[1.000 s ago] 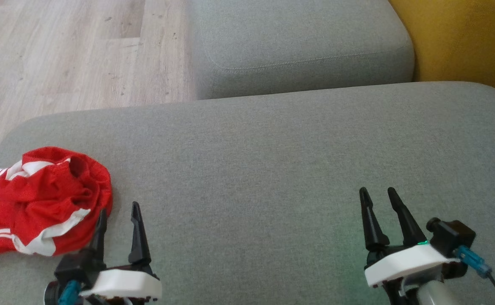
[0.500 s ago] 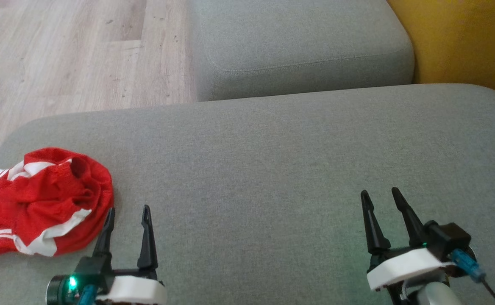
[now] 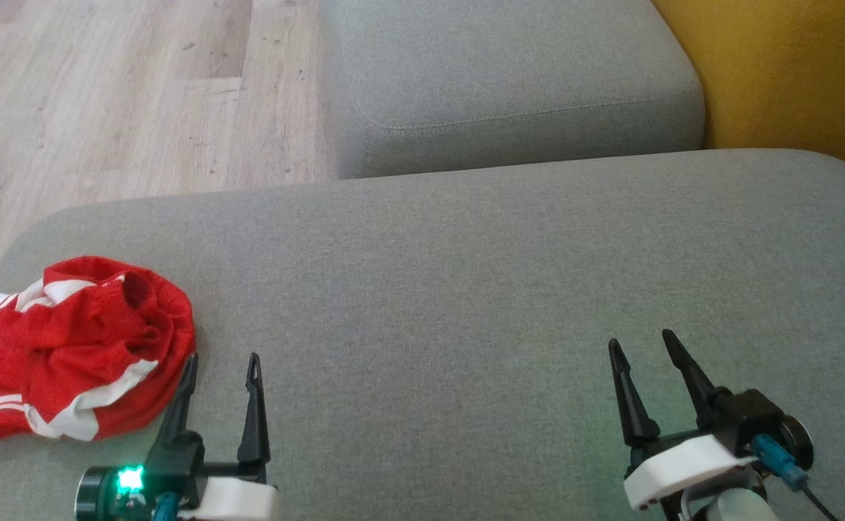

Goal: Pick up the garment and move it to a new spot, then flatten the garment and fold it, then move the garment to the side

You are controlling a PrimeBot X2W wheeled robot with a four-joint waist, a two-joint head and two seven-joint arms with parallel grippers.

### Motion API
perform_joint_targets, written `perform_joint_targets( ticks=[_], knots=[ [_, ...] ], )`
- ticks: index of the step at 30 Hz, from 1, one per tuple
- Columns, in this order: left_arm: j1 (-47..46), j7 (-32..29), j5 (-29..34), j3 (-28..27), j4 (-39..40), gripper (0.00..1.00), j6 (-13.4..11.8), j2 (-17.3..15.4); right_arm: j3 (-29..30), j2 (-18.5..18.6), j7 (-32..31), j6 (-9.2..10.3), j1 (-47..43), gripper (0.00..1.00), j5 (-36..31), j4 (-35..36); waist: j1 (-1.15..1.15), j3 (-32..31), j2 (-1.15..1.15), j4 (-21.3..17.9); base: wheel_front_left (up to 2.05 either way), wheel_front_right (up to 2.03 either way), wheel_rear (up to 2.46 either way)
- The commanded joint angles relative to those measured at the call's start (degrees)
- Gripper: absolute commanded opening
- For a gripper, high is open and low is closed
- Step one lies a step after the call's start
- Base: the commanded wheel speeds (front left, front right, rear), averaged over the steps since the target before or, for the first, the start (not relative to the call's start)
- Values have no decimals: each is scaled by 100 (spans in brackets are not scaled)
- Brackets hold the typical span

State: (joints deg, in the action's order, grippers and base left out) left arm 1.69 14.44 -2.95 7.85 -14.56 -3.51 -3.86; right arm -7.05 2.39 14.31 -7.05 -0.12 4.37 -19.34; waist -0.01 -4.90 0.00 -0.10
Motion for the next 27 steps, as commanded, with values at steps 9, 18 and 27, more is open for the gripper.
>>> perform_joint_targets(
  ticks=[9,18,27],
  knots=[
    [-206,56,66,-261,74,100,75,27,-210,49,69,-44,213,100,80,126,1,-19,0,3,0,0,0],
    [-331,56,98,-253,59,100,74,57,-136,49,69,-44,231,100,63,178,1,85,0,324,0,0,0],
    [-363,56,141,-341,149,100,-5,63,-208,49,69,-44,231,100,137,231,1,187,0,1172,0,0,0]
  ],
)
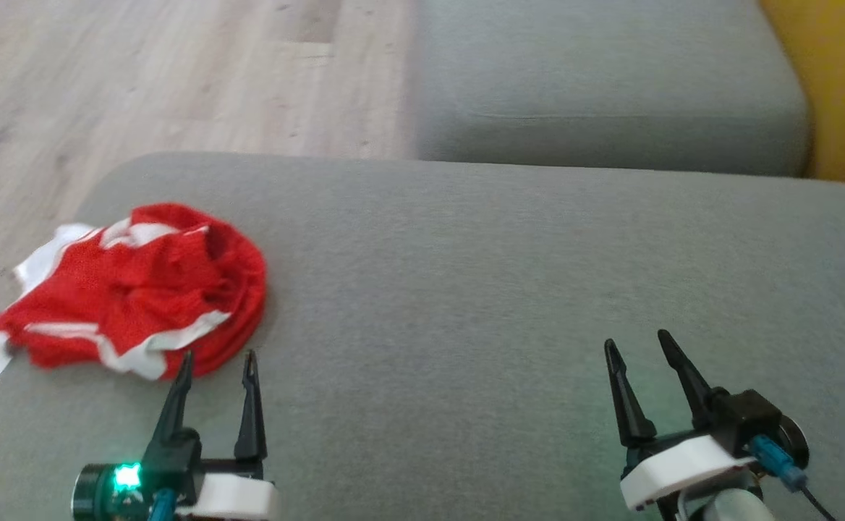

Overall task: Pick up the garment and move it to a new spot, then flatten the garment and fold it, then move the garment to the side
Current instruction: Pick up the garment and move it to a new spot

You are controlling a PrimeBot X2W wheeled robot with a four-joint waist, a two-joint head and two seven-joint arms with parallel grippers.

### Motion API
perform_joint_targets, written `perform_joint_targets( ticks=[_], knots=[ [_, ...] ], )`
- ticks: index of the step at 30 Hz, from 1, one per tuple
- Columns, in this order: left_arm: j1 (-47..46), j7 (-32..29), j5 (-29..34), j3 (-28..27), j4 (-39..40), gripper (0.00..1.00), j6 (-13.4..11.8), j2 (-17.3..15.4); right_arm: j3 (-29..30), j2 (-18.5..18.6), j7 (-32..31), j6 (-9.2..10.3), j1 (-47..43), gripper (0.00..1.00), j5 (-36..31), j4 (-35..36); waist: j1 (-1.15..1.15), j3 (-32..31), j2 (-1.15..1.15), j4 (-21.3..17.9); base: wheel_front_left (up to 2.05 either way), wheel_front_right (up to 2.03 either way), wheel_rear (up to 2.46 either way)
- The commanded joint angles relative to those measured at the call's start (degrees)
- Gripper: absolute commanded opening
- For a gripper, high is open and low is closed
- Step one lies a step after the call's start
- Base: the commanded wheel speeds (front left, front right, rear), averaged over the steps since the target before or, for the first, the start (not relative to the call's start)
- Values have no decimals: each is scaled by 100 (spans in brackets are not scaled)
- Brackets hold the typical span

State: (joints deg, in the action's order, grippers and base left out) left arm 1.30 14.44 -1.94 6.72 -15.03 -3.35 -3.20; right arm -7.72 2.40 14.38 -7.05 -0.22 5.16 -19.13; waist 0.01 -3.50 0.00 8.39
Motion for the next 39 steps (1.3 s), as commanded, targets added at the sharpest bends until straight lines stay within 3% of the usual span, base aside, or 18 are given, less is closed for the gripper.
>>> perform_joint_targets(
  ticks=[1,13,20,29,34,39],
  knots=[
    [-328,56,37,-248,200,100,-21,-6,-151,48,62,-44,238,100,67,214,-1,55,0,432,0,0,0],
    [-323,56,12,-476,349,100,-107,4,-147,48,62,-44,262,100,15,198,-1,233,0,1709,0,0,0],
    [-337,56,17,-583,506,100,-158,9,-154,48,62,-44,236,100,-62,169,-1,323,0,2052,0,0,0],
    [-880,56,138,-611,1385,100,-120,-94,6,48,62,-44,477,100,-577,188,-1,1006,0,2076,0,0,0],
    [-1870,56,99,-596,1330,100,204,-364,112,148,62,-44,709,100,-975,194,-1,1533,0,2047,0,0,0],
    [-3296,51,-77,-545,78,100,598,-537,99,471,62,-44,880,100,-1104,229,-1,1958,0,1973,0,0,0]
  ],
)
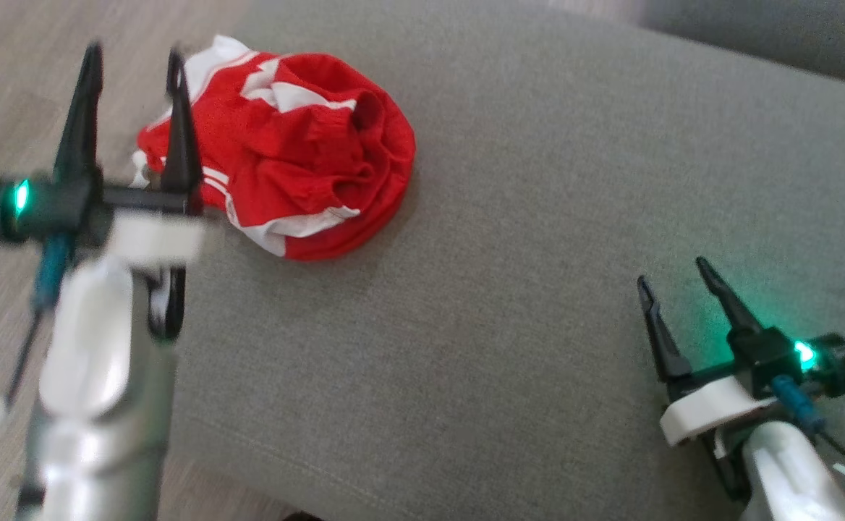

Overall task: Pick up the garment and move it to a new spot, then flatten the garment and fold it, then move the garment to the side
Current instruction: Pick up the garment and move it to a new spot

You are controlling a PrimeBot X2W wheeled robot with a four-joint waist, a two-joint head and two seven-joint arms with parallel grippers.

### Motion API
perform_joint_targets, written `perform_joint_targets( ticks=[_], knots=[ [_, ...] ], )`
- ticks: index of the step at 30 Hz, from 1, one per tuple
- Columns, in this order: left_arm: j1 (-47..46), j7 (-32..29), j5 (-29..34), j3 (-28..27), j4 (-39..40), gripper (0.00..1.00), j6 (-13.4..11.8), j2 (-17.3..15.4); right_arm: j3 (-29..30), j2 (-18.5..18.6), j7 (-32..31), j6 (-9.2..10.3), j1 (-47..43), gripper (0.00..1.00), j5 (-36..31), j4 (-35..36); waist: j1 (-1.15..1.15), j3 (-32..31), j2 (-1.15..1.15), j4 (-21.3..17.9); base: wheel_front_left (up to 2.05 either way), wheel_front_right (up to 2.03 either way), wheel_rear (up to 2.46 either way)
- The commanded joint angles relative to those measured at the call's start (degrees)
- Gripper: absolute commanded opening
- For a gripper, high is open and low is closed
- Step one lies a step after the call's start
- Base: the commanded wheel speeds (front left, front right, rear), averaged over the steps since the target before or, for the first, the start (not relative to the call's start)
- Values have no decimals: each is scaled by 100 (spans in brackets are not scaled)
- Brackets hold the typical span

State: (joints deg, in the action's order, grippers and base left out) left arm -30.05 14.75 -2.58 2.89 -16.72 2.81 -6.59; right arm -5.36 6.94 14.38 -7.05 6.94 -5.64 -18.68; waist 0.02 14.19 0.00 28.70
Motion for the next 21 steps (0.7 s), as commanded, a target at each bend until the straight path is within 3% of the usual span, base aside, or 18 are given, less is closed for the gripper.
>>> perform_joint_targets(
  ticks=[1,2,5,11,14,15,16,17,18,19,21],
  knots=[
    [-459,-38,-76,-131,-77,100,70,-210,-131,80,62,-44,188,100,-37,200,-2,257,0,-78,0,0,0],
    [-1028,-206,-215,-13,-675,100,252,-235,-102,192,62,-44,227,100,-43,246,-2,409,0,-124,0,0,0],
    [-1674,-523,-405,265,-1544,100,409,-282,-71,300,62,-44,263,100,-27,333,-2,577,0,-219,0,0,0],
    [-2200,-1298,-884,1186,-3170,100,465,-308,-150,416,62,-44,211,100,-23,420,-2,696,0,-376,0,0,0],
    [-2264,-1446,-1112,1371,-3739,100,466,-345,-203,430,62,-44,209,100,-4,433,-2,722,0,-425,0,0,0],
    [-2280,-1466,-1189,1392,-3898,89,466,-346,-220,430,62,-44,220,100,5,440,-2,730,0,-435,0,0,0],
    [-2304,-1417,-1232,1410,-4021,64,466,-359,-232,428,62,-44,235,100,14,444,-2,737,0,-445,0,0,0],
    [-2325,-1315,-1253,1440,-4112,24,467,-368,-246,423,62,-44,250,100,21,445,-2,738,0,-454,0,0,0],
    [-2325,-1315,-1253,1440,-4112,24,467,-368,-246,423,62,-44,250,100,21,445,-2,738,0,-454,0,0,0],
    [-2340,-1224,-1276,1496,-4190,0,467,-360,-265,414,62,-44,263,100,27,445,-2,732,0,-460,0,0,0],
    [-2385,-984,-1349,1607,-4274,0,467,-344,-291,398,62,-44,273,100,37,431,-2,696,0,-461,0,0,0]
  ],
)
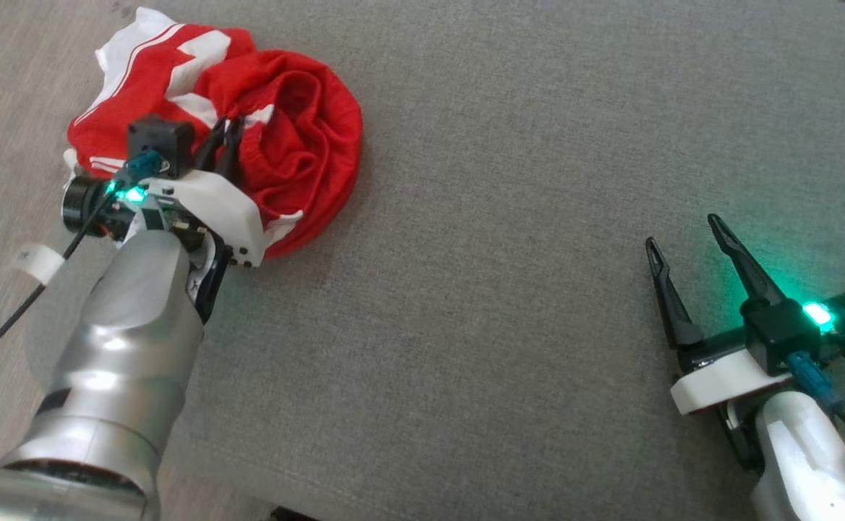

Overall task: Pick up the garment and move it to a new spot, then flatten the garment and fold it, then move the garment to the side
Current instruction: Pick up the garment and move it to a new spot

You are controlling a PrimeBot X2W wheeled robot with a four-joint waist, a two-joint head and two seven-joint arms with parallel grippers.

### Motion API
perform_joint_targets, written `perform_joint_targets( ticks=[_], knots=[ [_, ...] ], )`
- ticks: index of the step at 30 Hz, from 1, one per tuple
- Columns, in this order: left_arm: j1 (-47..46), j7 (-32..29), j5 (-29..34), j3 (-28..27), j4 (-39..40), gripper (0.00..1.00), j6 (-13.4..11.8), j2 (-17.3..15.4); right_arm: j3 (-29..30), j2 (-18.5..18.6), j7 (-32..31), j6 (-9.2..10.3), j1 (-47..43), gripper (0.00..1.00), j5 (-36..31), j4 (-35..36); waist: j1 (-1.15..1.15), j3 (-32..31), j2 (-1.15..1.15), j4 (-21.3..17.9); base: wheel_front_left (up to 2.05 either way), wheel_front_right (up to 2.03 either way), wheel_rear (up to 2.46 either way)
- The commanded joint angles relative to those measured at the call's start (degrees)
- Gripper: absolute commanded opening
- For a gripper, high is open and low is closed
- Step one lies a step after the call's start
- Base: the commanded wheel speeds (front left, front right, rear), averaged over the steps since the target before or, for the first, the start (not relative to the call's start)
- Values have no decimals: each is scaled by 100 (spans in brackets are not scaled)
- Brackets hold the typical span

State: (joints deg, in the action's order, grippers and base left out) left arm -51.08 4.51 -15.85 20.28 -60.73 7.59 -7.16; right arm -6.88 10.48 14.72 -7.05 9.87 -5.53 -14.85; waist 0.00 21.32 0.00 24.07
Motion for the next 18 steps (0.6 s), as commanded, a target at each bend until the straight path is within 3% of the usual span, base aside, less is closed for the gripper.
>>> perform_joint_targets(
  ticks=[1,10,18],
  knots=[
    [-320,151,-47,-70,99,0,-11,-293,-153,32,28,-44,-24,100,31,31,0,-59,0,1,0,0,0],
    [-926,805,-195,468,402,0,-11,-513,-266,-316,28,-44,-94,100,243,-82,0,-854,0,-371,0,0,0],
    [-1342,682,-533,939,1385,0,-10,-840,-415,-700,28,-44,-219,100,564,-49,0,-1635,0,-1563,0,0,0]
  ],
)
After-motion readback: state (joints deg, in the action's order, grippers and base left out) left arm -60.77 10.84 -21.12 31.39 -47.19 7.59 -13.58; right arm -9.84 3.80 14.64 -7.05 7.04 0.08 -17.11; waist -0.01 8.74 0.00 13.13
